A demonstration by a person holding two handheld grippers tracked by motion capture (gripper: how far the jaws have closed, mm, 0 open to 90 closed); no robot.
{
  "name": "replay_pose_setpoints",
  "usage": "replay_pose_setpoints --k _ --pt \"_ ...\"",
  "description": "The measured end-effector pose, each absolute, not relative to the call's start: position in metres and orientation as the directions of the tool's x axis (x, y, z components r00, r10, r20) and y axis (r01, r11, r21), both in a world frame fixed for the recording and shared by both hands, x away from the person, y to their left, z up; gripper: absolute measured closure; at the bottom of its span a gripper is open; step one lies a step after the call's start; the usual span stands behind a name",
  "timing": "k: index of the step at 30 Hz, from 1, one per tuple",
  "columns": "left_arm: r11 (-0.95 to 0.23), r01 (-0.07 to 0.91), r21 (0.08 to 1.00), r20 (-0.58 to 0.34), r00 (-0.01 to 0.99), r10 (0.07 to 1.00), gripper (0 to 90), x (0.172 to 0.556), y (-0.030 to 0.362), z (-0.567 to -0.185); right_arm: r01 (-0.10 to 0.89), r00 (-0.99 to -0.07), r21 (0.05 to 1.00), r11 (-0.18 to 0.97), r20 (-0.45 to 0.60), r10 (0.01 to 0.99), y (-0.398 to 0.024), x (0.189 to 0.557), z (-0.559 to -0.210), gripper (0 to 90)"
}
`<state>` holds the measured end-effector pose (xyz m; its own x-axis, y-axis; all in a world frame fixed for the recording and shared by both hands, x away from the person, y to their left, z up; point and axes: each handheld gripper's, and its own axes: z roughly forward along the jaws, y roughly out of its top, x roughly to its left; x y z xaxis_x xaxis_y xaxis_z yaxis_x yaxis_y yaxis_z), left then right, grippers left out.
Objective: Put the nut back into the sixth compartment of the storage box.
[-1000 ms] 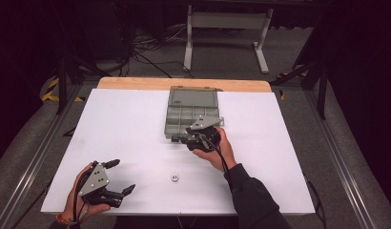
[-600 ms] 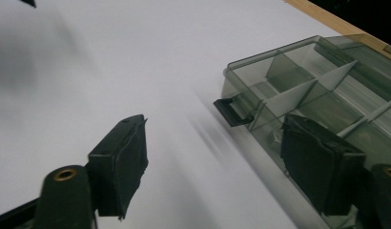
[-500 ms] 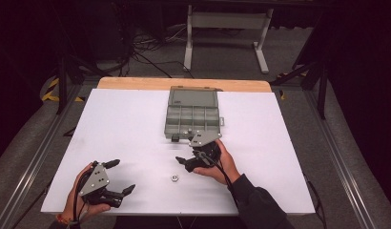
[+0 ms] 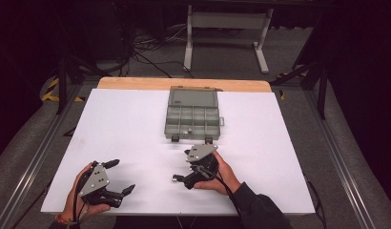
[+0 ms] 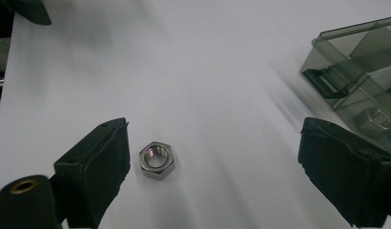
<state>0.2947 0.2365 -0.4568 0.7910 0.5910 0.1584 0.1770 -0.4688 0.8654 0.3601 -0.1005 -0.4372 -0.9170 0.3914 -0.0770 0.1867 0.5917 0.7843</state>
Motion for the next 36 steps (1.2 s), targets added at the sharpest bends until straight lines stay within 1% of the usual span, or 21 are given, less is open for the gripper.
replay_pose_setpoints --k 1,3,5,8,10,12,13,14,16,18,19,20,21,23,28,36 --pt "-0.471 0.175 0.864 0.159 0.794 0.587 5.2 0.295 0.237 -0.457 0.185 -0.922 0.778 0.6 -0.074 0.38 -0.099 0.358 -0.44 9.6" --pt "-0.469 0.177 0.865 0.158 0.792 0.59 5.2 0.294 0.237 -0.457 0.179 -0.925 0.76 0.625 -0.087 0.37 -0.095 0.356 -0.444 9.6" --pt "-0.466 0.177 0.867 0.156 0.791 0.591 5.2 0.294 0.237 -0.457 0.178 -0.931 0.756 0.63 -0.078 0.358 -0.094 0.355 -0.447 10.2" --pt "-0.468 0.174 0.866 0.159 0.793 0.588 5.2 0.294 0.237 -0.456 0.176 -0.937 0.748 0.64 -0.072 0.342 -0.09 0.353 -0.451 13.9" --pt "-0.466 0.173 0.868 0.158 0.791 0.59 5.2 0.294 0.237 -0.456 0.169 -0.944 0.74 0.651 -0.067 0.322 -0.086 0.351 -0.453 19.7" --pt "-0.465 0.174 0.868 0.157 0.791 0.591 5.2 0.294 0.237 -0.456 0.161 -0.947 0.737 0.656 -0.072 0.313 -0.084 0.35 -0.454 21.4" --pt "-0.468 0.172 0.867 0.161 0.792 0.589 5.2 0.294 0.238 -0.456 0.161 -0.948 0.736 0.657 -0.069 0.31 -0.083 0.349 -0.455 31.0" --pt "-0.468 0.173 0.867 0.16 0.792 0.589 5.2 0.294 0.237 -0.456 0.156 -0.951 0.734 0.661 -0.069 0.301 -0.082 0.348 -0.456 32.0" --pt "-0.468 0.172 0.867 0.16 0.793 0.588 5.2 0.294 0.237 -0.456 0.156 -0.953 0.73 0.666 -0.066 0.295 -0.08 0.348 -0.457 40.5" --pt "-0.468 0.172 0.867 0.16 0.793 0.588 5.2 0.294 0.238 -0.456 0.162 -0.956 0.723 0.672 -0.055 0.289 -0.079 0.348 -0.458 45.4" --pt "-0.466 0.173 0.868 0.158 0.793 0.589 5.2 0.294 0.238 -0.456 0.162 -0.957 0.719 0.676 -0.054 0.287 -0.079 0.348 -0.459 49.8" --pt "-0.465 0.173 0.868 0.158 0.792 0.59 5.2 0.294 0.238 -0.456 0.165 -0.958 0.716 0.678 -0.049 0.284 -0.079 0.348 -0.46 52.1" --pt "-0.465 0.173 0.868 0.158 0.792 0.59 5.1 0.294 0.238 -0.456 0.165 -0.958 0.716 0.678 -0.049 0.284 -0.079 0.348 -0.46 52.1" --pt "-0.465 0.171 0.869 0.159 0.792 0.589 5.1 0.294 0.238 -0.455 0.171 -0.96 0.714 0.679 -0.035 0.279 -0.079 0.349 -0.461 58.5" --pt "-0.467 0.173 0.867 0.159 0.793 0.588 5.0 0.294 0.238 -0.456 0.183 -0.959 0.717 0.673 -0.022 0.284 -0.08 0.351 -0.461 69.4" --pt "-0.467 0.171 0.868 0.16 0.794 0.587 5.0 0.294 0.237 -0.455 0.181 -0.959 0.711 0.68 -0.027 0.284 -0.08 0.351 -0.459 70.4"
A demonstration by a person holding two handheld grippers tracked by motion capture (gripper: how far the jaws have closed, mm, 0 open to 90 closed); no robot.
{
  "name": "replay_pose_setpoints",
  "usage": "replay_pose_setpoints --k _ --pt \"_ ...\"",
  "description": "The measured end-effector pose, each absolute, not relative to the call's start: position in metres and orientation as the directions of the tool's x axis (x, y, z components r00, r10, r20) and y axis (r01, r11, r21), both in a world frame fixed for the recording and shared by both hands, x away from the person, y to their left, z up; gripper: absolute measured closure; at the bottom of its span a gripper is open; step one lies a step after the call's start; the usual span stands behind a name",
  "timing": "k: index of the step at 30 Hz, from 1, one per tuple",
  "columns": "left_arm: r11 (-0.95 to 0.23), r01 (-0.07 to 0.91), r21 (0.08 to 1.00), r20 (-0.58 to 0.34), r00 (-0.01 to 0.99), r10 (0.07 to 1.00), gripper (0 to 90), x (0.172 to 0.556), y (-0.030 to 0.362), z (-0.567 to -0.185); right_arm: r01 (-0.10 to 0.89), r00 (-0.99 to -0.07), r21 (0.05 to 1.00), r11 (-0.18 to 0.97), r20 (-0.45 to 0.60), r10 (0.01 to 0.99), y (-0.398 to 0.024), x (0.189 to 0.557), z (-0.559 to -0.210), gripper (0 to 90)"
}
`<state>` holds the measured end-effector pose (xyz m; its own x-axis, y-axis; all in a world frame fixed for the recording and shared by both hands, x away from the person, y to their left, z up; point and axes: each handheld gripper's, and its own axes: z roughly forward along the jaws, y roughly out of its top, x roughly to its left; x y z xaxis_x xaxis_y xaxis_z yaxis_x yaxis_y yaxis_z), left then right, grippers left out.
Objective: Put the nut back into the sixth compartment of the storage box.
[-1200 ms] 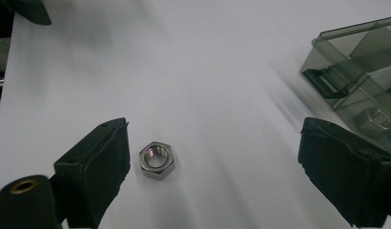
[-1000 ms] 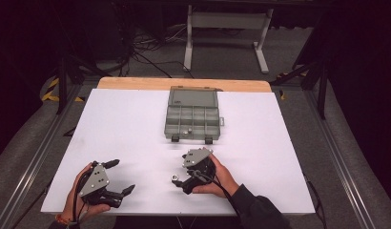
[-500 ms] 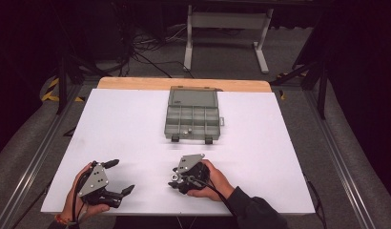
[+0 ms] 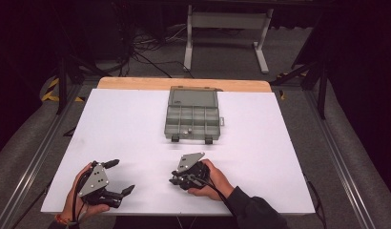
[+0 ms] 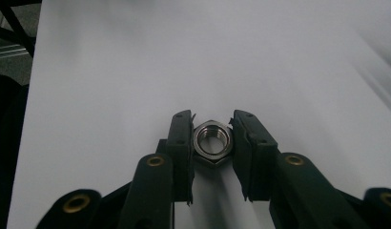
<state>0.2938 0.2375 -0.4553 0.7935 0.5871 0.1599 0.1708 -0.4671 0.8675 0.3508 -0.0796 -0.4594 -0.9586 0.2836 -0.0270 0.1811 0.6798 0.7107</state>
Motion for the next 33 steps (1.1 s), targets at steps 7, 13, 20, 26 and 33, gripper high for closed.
replay_pose_setpoints --k 7,13,20,26,33 --pt "-0.467 0.17 0.868 0.161 0.794 0.587 5.0 0.294 0.238 -0.455 0.169 -0.958 0.716 0.678 -0.042 0.283 -0.08 0.35 -0.457 70.5" --pt "-0.464 0.171 0.869 0.158 0.793 0.588 5.0 0.294 0.238 -0.455 0.16 -0.956 0.723 0.672 -0.057 0.289 -0.083 0.35 -0.452 70.6" --pt "-0.463 0.172 0.869 0.158 0.792 0.589 5.1 0.294 0.238 -0.455 0.163 -0.948 0.726 0.668 -0.072 0.31 -0.088 0.354 -0.448 70.6" --pt "-0.461 0.172 0.87 0.156 0.793 0.589 5.1 0.294 0.238 -0.455 0.175 -0.935 0.737 0.653 -0.083 0.345 -0.096 0.361 -0.442 70.6" --pt "-0.461 0.171 0.871 0.156 0.793 0.589 5.1 0.294 0.238 -0.455 0.178 -0.926 0.748 0.64 -0.093 0.366 -0.102 0.365 -0.438 70.6"
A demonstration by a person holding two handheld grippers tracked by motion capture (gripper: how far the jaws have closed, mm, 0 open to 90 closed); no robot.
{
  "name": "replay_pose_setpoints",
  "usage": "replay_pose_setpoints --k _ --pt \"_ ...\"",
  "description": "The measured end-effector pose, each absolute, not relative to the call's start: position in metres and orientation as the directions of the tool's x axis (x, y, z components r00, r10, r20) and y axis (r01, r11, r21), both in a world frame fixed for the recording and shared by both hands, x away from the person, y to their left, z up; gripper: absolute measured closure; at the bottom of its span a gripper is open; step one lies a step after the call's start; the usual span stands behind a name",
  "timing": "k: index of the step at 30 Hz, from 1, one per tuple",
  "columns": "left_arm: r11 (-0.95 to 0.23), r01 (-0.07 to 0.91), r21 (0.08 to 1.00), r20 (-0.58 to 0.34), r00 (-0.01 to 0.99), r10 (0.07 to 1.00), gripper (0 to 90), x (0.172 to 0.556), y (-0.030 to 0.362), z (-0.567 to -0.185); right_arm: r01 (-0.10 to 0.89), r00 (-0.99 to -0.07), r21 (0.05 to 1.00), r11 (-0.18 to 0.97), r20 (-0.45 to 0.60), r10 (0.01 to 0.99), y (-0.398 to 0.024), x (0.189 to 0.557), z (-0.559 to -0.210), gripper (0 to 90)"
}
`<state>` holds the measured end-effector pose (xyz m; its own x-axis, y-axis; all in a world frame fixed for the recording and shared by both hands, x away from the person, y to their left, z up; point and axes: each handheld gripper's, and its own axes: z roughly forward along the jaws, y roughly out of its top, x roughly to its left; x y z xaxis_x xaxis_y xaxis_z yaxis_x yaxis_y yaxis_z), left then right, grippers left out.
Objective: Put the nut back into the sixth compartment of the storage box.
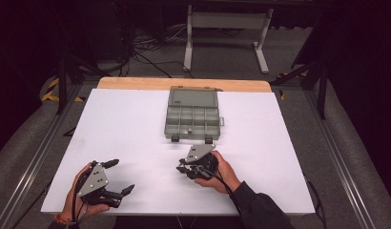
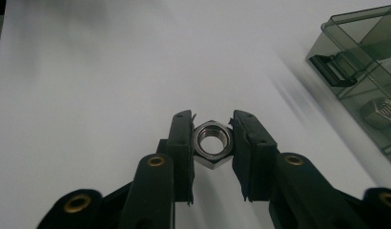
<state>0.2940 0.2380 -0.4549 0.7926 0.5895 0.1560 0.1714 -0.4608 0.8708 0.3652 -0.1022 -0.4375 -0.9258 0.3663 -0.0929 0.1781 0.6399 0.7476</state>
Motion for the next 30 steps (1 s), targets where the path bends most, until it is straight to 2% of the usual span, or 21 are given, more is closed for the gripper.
replay_pose_setpoints --k 30 --pt "-0.462 0.178 0.869 0.148 0.798 0.585 5.2 0.295 0.236 -0.456 0.214 -0.876 0.778 0.59 -0.114 0.469 -0.117 0.389 -0.419 70.6"
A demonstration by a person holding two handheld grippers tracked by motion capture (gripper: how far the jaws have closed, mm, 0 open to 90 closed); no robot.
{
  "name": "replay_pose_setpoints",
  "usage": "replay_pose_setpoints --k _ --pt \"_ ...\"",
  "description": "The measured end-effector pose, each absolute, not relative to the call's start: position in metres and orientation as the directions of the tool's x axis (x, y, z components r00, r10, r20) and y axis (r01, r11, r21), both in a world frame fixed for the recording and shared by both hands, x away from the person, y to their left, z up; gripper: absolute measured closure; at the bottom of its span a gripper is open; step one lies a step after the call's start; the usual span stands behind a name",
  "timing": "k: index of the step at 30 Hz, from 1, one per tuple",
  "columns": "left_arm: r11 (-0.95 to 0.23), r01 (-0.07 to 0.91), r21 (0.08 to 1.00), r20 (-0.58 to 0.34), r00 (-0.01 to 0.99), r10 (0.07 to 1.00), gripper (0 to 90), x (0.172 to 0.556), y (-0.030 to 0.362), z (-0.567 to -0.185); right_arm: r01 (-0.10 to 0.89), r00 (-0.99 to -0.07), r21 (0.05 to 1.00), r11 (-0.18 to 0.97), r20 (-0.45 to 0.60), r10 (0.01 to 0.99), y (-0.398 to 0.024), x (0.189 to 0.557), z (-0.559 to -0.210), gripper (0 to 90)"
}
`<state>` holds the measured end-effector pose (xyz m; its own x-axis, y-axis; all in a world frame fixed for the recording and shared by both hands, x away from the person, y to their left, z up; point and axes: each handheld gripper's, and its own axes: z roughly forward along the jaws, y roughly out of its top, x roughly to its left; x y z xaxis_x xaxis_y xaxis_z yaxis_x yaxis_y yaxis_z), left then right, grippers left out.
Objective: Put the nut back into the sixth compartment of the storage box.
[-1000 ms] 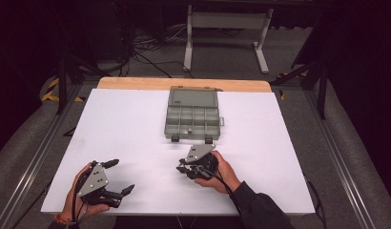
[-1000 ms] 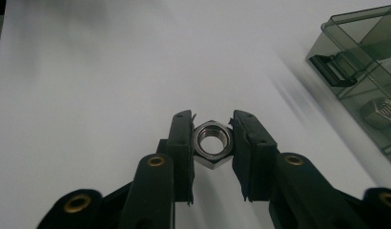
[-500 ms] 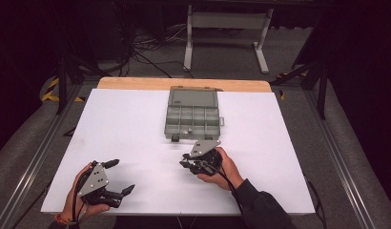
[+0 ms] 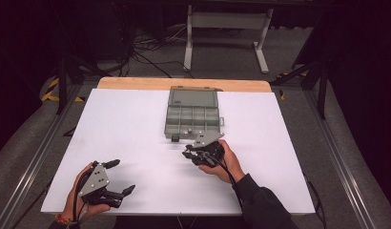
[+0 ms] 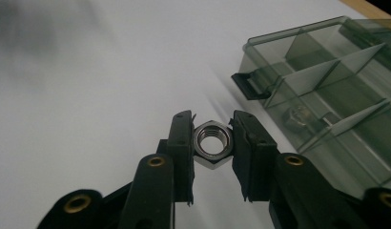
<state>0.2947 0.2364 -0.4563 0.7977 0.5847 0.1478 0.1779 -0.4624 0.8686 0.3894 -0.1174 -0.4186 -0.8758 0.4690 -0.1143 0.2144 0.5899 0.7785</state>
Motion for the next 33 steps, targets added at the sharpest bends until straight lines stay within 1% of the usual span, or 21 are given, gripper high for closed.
replay_pose_setpoints --k 4,8,12,16,33 --pt "-0.463 0.178 0.868 0.148 0.798 0.584 5.2 0.295 0.237 -0.456 0.218 -0.868 0.781 0.585 -0.119 0.482 -0.118 0.395 -0.414 70.6" --pt "-0.462 0.181 0.868 0.145 0.798 0.585 5.2 0.295 0.237 -0.457 0.225 -0.85 0.785 0.577 -0.131 0.511 -0.117 0.409 -0.405 70.6" --pt "-0.463 0.182 0.867 0.145 0.798 0.584 5.2 0.295 0.237 -0.457 0.253 -0.833 0.792 0.555 -0.114 0.542 -0.116 0.421 -0.398 70.6" --pt "-0.465 0.181 0.866 0.145 0.8 0.582 5.2 0.295 0.237 -0.457 0.258 -0.826 0.789 0.558 -0.12 0.551 -0.112 0.432 -0.393 70.6" --pt "-0.462 0.181 0.868 0.141 0.802 0.58 5.2 0.295 0.238 -0.457 0.308 -0.797 0.769 0.56 -0.113 0.593 -0.097 0.46 -0.395 70.6"
